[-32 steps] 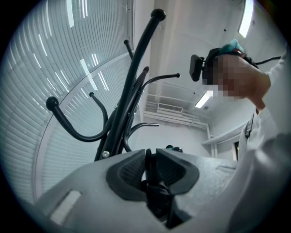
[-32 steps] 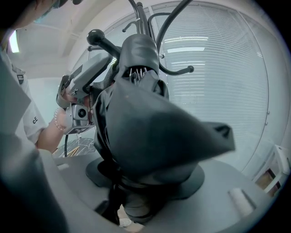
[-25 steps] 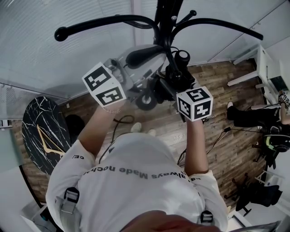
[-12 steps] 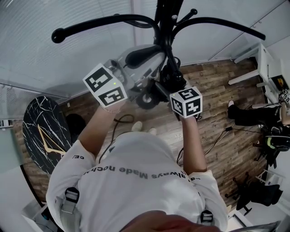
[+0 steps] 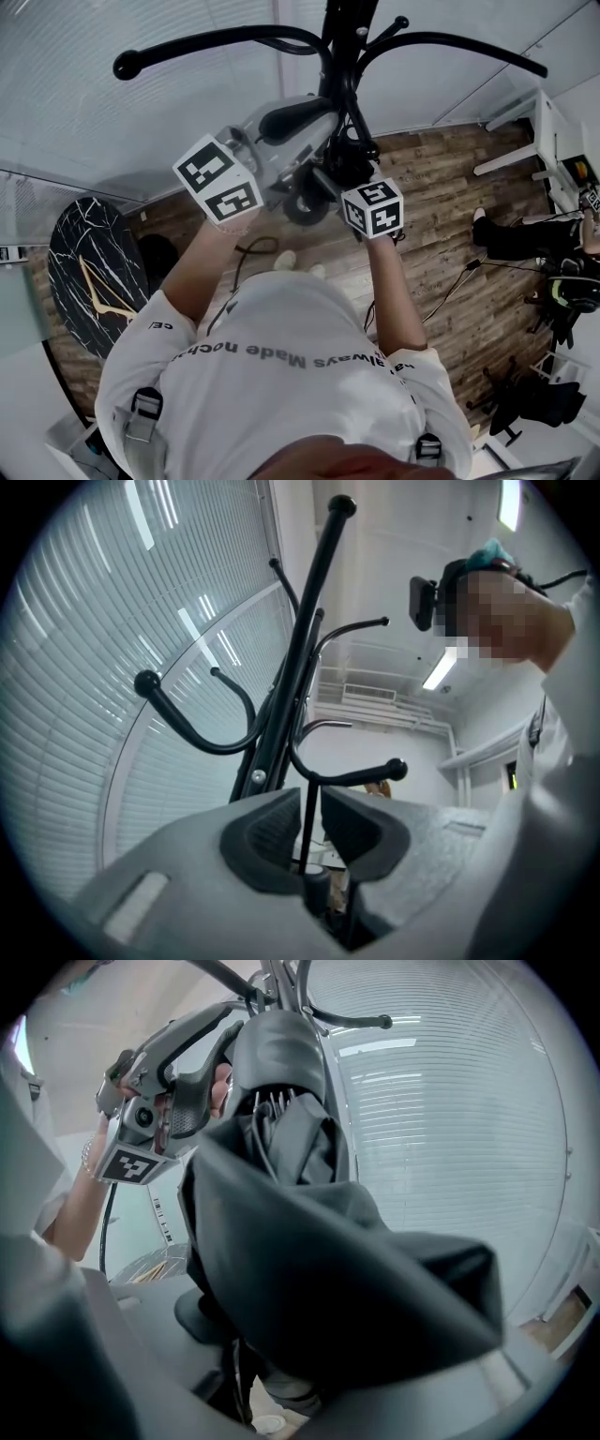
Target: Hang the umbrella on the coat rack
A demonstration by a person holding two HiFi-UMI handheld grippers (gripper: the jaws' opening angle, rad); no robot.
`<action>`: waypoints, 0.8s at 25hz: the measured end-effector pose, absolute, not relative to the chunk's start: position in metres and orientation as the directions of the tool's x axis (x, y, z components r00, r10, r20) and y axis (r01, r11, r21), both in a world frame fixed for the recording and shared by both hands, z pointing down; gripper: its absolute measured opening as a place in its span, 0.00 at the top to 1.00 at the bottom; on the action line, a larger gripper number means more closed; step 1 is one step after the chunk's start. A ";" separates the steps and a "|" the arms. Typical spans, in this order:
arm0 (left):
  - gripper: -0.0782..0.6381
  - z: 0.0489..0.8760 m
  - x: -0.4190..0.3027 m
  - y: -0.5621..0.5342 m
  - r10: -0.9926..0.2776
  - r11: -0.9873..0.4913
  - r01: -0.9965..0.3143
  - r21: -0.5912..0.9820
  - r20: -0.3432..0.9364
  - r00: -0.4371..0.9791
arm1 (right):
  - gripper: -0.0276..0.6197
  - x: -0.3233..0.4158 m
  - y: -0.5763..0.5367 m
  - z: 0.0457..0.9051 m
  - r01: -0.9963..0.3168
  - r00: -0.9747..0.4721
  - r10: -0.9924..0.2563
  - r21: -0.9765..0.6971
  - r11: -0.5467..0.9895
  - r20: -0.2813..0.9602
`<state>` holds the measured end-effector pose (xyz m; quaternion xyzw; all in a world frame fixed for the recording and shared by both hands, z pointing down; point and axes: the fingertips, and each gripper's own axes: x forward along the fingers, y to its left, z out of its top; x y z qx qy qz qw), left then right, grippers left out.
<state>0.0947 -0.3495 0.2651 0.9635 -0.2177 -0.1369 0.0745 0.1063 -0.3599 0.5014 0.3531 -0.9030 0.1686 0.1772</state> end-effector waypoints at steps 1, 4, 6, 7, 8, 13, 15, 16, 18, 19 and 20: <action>0.80 0.267 0.093 -0.349 -0.443 -0.892 -0.401 0.207 -0.229 0.867 | 0.51 0.106 -0.361 0.502 -0.701 -0.683 -0.581 -0.173 0.692 0.443; 0.80 0.272 0.089 -0.345 -0.450 -0.888 -0.406 0.216 -0.221 0.865 | 0.48 0.108 -0.361 0.499 -0.710 -0.671 -0.589 -0.161 0.685 0.450; 0.80 0.274 0.086 -0.341 -0.456 -0.884 -0.413 0.217 -0.215 0.864 | 0.42 0.114 -0.359 0.491 -0.717 -0.668 -0.605 -0.157 0.679 0.433; 0.80 0.276 0.084 -0.339 -0.460 -0.882 -0.418 0.217 -0.213 0.862 | 0.40 0.118 -0.357 0.485 -0.721 -0.666 -0.616 -0.154 0.675 0.420; 0.80 0.277 0.082 -0.336 -0.465 -0.880 -0.422 0.217 -0.213 0.859 | 0.40 0.124 -0.354 0.478 -0.726 -0.665 -0.628 -0.152 0.671 0.404; 0.80 0.283 0.075 -0.318 -0.490 -0.869 -0.456 0.194 -0.203 0.848 | 0.43 0.157 -0.331 0.431 -0.764 -0.639 -0.708 -0.146 0.628 0.299; 0.80 0.285 0.074 -0.309 -0.502 -0.863 -0.473 0.179 -0.195 0.842 | 0.46 0.169 -0.319 0.407 -0.784 -0.619 -0.744 -0.140 0.605 0.249; 0.80 0.286 0.073 -0.305 -0.509 -0.859 -0.481 0.177 -0.193 0.839 | 0.47 0.174 -0.312 0.395 -0.794 -0.607 -0.762 -0.137 0.592 0.225; 0.80 0.288 0.071 -0.297 -0.524 -0.850 -0.497 0.173 -0.188 0.831 | 0.53 0.182 -0.297 0.373 -0.815 -0.579 -0.795 -0.126 0.565 0.182; 0.80 0.289 0.071 -0.293 -0.531 -0.846 -0.506 0.167 -0.184 0.827 | 0.56 0.185 -0.289 0.364 -0.823 -0.568 -0.807 -0.117 0.556 0.164; 0.80 0.290 0.072 -0.289 -0.536 -0.843 -0.514 0.156 -0.179 0.825 | 0.59 0.187 -0.281 0.357 -0.830 -0.558 -0.816 -0.105 0.548 0.150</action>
